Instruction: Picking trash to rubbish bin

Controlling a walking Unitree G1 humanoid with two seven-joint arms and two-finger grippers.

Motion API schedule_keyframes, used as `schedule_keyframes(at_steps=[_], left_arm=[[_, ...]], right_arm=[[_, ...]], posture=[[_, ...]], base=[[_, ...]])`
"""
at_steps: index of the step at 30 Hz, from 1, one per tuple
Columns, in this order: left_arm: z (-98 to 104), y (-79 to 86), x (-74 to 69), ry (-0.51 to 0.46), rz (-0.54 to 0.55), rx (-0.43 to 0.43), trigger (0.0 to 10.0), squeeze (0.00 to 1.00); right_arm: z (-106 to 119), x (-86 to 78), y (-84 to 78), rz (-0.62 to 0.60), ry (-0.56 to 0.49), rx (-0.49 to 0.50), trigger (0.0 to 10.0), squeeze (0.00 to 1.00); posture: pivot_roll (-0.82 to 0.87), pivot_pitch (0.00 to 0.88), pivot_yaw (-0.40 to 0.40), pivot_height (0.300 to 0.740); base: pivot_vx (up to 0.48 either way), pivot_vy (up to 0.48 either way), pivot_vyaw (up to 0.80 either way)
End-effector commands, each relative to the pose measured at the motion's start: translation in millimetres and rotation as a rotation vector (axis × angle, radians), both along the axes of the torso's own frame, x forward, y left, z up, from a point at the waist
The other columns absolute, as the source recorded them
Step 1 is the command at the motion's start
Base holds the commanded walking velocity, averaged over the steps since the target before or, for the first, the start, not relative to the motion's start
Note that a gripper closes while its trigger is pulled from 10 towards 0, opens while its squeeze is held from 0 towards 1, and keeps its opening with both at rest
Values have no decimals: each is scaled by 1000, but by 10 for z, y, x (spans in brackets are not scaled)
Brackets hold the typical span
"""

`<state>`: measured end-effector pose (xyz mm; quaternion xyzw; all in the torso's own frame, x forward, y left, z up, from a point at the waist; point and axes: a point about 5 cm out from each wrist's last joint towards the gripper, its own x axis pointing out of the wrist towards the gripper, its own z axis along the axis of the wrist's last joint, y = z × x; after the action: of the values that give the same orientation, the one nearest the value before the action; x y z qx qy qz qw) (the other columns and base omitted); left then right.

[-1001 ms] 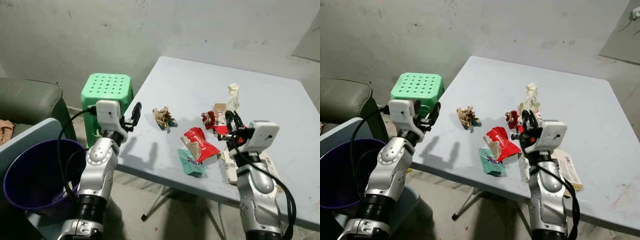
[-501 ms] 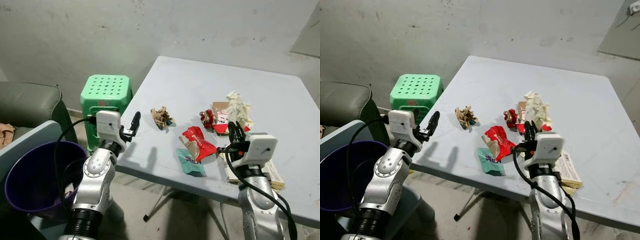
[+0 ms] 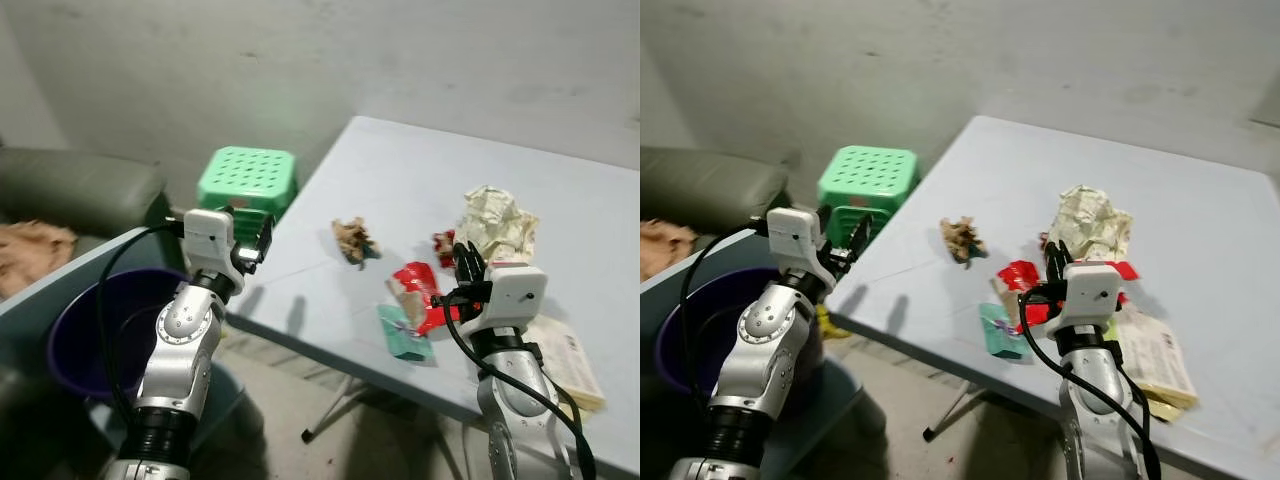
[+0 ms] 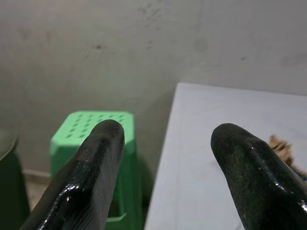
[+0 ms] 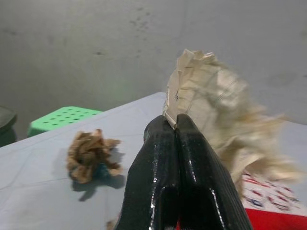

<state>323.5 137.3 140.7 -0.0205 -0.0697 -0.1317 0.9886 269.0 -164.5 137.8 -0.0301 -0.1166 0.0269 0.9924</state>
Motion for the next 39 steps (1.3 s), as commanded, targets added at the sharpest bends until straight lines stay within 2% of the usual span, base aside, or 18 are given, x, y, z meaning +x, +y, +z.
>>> schedule_keyframes(at_steps=[1, 13, 18, 39], left_arm=[[47, -71, 1, -13, -28, 4, 10000, 0], [64, -40, 41, -6, -21, 3, 10000, 0], [61, -30, 48, -1, -12, -3, 10000, 0], [59, -38, 73, 4, 26, 16, 10000, 0]], right_arm=[[10, -4, -23, -6, 3, -9, 10000, 0], [7, 2, -19, 5, 8, -26, 10000, 0], [8, 7, -20, 13, 10, -30, 10000, 0], [24, 34, 8, 32, 5, -49, 10000, 0]], posture=[[-26, 0, -32, 740], [-27, 0, -37, 740], [-24, 0, -41, 740], [-19, 0, -44, 740]], base=[[0, 0, 800], [0, 0, 800], [0, 476, 800], [0, 0, 800]])
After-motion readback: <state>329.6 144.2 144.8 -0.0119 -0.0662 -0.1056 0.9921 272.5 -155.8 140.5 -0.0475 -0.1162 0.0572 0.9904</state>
